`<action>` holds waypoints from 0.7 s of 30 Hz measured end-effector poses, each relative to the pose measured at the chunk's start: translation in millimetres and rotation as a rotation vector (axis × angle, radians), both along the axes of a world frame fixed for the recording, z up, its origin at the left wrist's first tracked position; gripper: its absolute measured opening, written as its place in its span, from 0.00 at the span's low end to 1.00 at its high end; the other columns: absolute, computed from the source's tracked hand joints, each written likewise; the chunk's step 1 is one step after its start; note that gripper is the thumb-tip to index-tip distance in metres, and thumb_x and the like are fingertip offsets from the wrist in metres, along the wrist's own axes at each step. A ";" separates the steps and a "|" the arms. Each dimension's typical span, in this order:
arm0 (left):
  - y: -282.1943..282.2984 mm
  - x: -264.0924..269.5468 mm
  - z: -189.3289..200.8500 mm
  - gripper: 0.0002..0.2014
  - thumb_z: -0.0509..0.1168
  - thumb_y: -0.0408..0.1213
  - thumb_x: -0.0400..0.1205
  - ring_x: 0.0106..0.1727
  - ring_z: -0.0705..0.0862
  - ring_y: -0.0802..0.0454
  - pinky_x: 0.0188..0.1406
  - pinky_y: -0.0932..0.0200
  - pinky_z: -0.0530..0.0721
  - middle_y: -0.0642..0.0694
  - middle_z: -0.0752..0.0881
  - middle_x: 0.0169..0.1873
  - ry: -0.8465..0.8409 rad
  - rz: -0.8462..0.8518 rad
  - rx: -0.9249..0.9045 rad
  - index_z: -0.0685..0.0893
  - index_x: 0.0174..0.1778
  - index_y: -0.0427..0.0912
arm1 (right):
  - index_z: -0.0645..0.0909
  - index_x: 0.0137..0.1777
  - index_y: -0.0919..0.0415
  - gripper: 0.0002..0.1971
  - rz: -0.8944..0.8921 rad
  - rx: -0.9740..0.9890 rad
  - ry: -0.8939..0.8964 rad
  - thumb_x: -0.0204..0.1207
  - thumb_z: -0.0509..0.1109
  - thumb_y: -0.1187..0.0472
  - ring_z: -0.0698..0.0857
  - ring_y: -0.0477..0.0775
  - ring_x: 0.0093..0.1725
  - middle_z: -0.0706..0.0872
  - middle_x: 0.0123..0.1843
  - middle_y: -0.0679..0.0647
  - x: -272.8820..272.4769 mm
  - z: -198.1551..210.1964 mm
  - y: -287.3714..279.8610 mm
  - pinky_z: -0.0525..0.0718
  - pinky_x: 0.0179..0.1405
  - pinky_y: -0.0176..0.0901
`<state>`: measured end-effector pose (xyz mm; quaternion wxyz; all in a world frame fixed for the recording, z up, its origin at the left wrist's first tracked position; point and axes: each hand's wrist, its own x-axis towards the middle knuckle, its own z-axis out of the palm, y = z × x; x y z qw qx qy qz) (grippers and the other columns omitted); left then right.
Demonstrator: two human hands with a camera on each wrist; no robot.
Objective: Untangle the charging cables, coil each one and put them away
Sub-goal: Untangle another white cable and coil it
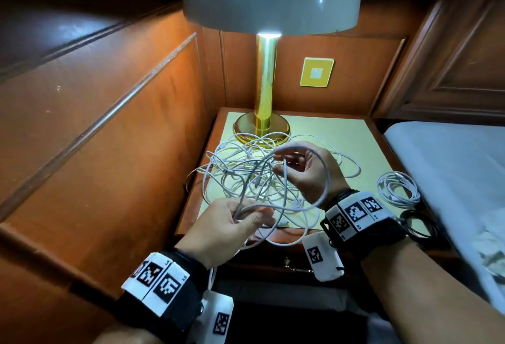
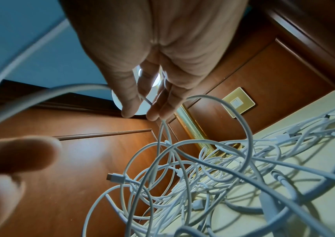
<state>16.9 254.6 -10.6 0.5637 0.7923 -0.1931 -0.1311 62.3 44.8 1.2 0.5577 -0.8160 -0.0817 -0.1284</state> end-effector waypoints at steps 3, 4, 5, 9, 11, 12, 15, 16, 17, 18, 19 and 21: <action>-1.6 -2.6 1.7 0.13 0.73 0.46 0.80 0.53 0.87 0.72 0.50 0.71 0.82 0.59 0.92 0.52 -0.005 -0.015 0.065 0.91 0.58 0.47 | 0.87 0.54 0.53 0.15 -0.019 -0.031 -0.022 0.70 0.82 0.66 0.91 0.47 0.52 0.90 0.53 0.54 -0.8 2.3 0.5 0.89 0.58 0.43; -2.1 -2.8 1.7 0.15 0.74 0.47 0.79 0.50 0.86 0.75 0.48 0.71 0.81 0.60 0.91 0.54 -0.017 0.010 0.084 0.90 0.60 0.49 | 0.87 0.54 0.52 0.15 -0.027 -0.024 -0.029 0.69 0.83 0.64 0.91 0.46 0.51 0.90 0.53 0.54 -0.5 3.2 0.2 0.88 0.57 0.42; -1.7 -2.8 2.6 0.16 0.74 0.47 0.79 0.45 0.85 0.78 0.45 0.73 0.80 0.59 0.90 0.55 -0.026 0.039 0.096 0.88 0.62 0.51 | 0.87 0.54 0.53 0.15 -0.031 -0.012 -0.039 0.68 0.84 0.63 0.90 0.46 0.51 0.90 0.52 0.53 -0.5 4.3 0.4 0.88 0.56 0.41; -1.8 -0.4 0.5 0.17 0.70 0.43 0.83 0.39 0.86 0.75 0.35 0.72 0.83 0.62 0.91 0.48 0.037 0.024 0.042 0.84 0.68 0.49 | 0.88 0.55 0.56 0.18 -0.019 -0.029 -0.097 0.66 0.86 0.57 0.89 0.46 0.51 0.88 0.53 0.52 -2.0 7.9 2.0 0.87 0.54 0.37; -4.2 -3.2 4.6 0.14 0.68 0.41 0.85 0.27 0.81 0.71 0.27 0.75 0.77 0.59 0.91 0.36 0.106 -0.040 -0.054 0.86 0.65 0.43 | 0.88 0.57 0.58 0.18 0.010 -0.036 -0.124 0.67 0.85 0.61 0.89 0.48 0.54 0.86 0.55 0.53 -1.3 6.4 3.7 0.87 0.58 0.39; -4.7 -3.9 5.6 0.15 0.68 0.44 0.85 0.22 0.76 0.67 0.26 0.75 0.73 0.52 0.92 0.37 0.152 -0.073 -0.131 0.88 0.63 0.41 | 0.88 0.57 0.59 0.17 0.024 -0.026 -0.148 0.68 0.84 0.64 0.89 0.50 0.55 0.86 0.55 0.55 -0.2 4.8 4.6 0.87 0.60 0.42; -2.3 -2.0 5.0 0.17 0.69 0.47 0.81 0.22 0.64 0.54 0.22 0.65 0.69 0.39 0.88 0.33 0.274 -0.104 -0.363 0.91 0.58 0.39 | 0.88 0.57 0.58 0.15 0.018 -0.046 -0.231 0.71 0.78 0.69 0.90 0.56 0.55 0.86 0.55 0.60 5.2 -0.9 3.6 0.88 0.60 0.52; -1.1 -0.8 4.4 0.16 0.68 0.45 0.80 0.22 0.64 0.53 0.21 0.64 0.66 0.41 0.84 0.28 0.304 -0.096 -0.418 0.92 0.55 0.38 | 0.88 0.57 0.58 0.14 -0.003 -0.083 -0.243 0.73 0.75 0.70 0.90 0.56 0.54 0.86 0.55 0.60 6.6 -2.4 2.2 0.89 0.59 0.52; 0.5 0.6 4.3 0.15 0.68 0.44 0.80 0.22 0.65 0.53 0.22 0.61 0.63 0.43 0.80 0.24 0.330 -0.089 -0.463 0.93 0.52 0.38 | 0.88 0.56 0.59 0.13 -0.028 -0.132 -0.244 0.74 0.74 0.71 0.90 0.54 0.53 0.86 0.54 0.58 7.0 -3.3 0.1 0.89 0.57 0.50; 1.4 0.7 6.0 0.13 0.68 0.43 0.79 0.21 0.66 0.54 0.22 0.59 0.63 0.46 0.76 0.22 0.358 -0.081 -0.515 0.93 0.47 0.38 | 0.89 0.55 0.60 0.12 -0.055 -0.186 -0.241 0.75 0.72 0.71 0.89 0.51 0.51 0.86 0.52 0.56 7.0 -4.5 -2.0 0.89 0.56 0.44; 2.8 1.0 7.9 0.12 0.69 0.43 0.78 0.20 0.66 0.55 0.23 0.57 0.62 0.48 0.73 0.20 0.385 -0.067 -0.580 0.93 0.42 0.38 | 0.89 0.53 0.59 0.10 -0.081 -0.246 -0.246 0.76 0.72 0.71 0.87 0.46 0.49 0.85 0.50 0.53 6.4 -5.5 -3.9 0.86 0.53 0.36; 5.5 3.5 11.2 0.11 0.76 0.44 0.72 0.18 0.63 0.56 0.26 0.54 0.57 0.51 0.68 0.19 0.444 -0.020 -0.720 0.89 0.32 0.40 | 0.89 0.51 0.58 0.08 -0.116 -0.369 -0.235 0.77 0.72 0.69 0.80 0.39 0.44 0.81 0.47 0.50 4.3 -6.6 -2.8 0.76 0.47 0.23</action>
